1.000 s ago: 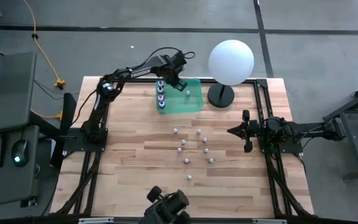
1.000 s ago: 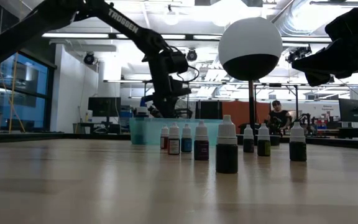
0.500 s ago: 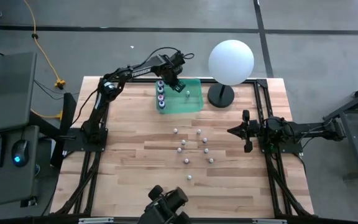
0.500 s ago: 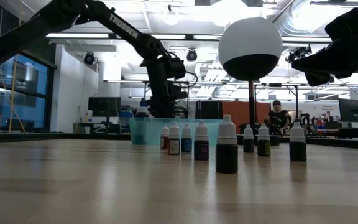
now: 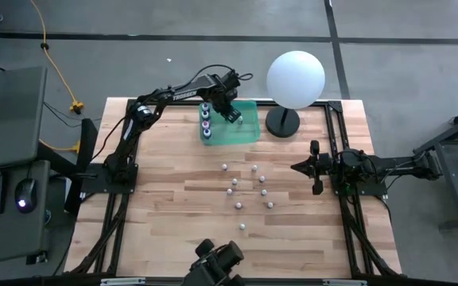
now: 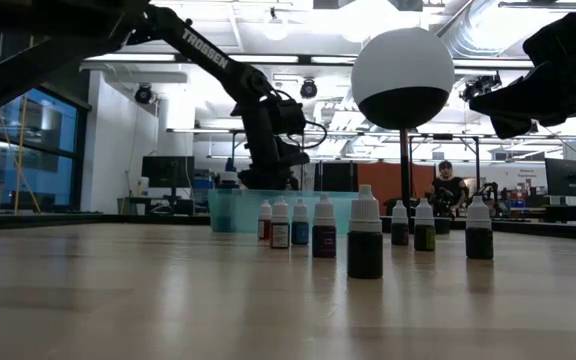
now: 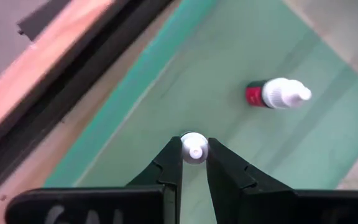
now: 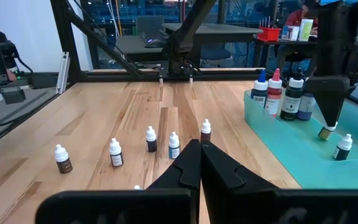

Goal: Pick & Place food coloring
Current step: Put the small light green food coloring bottle into the green bin, then put the small brown food coloring bottle into the green bin

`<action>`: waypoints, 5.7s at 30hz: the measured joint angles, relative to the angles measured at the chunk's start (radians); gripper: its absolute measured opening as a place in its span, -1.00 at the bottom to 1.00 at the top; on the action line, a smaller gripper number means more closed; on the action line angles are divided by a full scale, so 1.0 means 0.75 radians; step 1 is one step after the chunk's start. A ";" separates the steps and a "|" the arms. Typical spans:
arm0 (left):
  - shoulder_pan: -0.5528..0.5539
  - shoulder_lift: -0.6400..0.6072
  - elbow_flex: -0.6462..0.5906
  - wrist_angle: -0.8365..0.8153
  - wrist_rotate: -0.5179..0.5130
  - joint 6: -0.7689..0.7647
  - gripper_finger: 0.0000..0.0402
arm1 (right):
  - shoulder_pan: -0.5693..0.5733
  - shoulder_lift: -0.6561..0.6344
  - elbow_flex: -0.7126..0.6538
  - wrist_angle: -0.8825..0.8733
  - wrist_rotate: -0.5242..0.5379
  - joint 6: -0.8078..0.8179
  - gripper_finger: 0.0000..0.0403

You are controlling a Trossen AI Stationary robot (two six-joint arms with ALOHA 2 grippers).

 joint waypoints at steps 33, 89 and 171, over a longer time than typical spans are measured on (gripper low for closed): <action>0.000 0.002 0.061 -0.063 0.010 0.068 -0.33 | 0.000 0.000 0.000 0.000 -0.001 0.000 -1.00; -0.947 -0.349 0.511 -0.746 -0.053 -0.252 -0.34 | 0.000 0.001 0.000 0.000 0.000 0.000 -1.00; -1.386 -0.269 -0.516 0.592 -0.298 -0.181 0.09 | 0.000 0.000 0.000 0.000 0.000 0.000 -1.00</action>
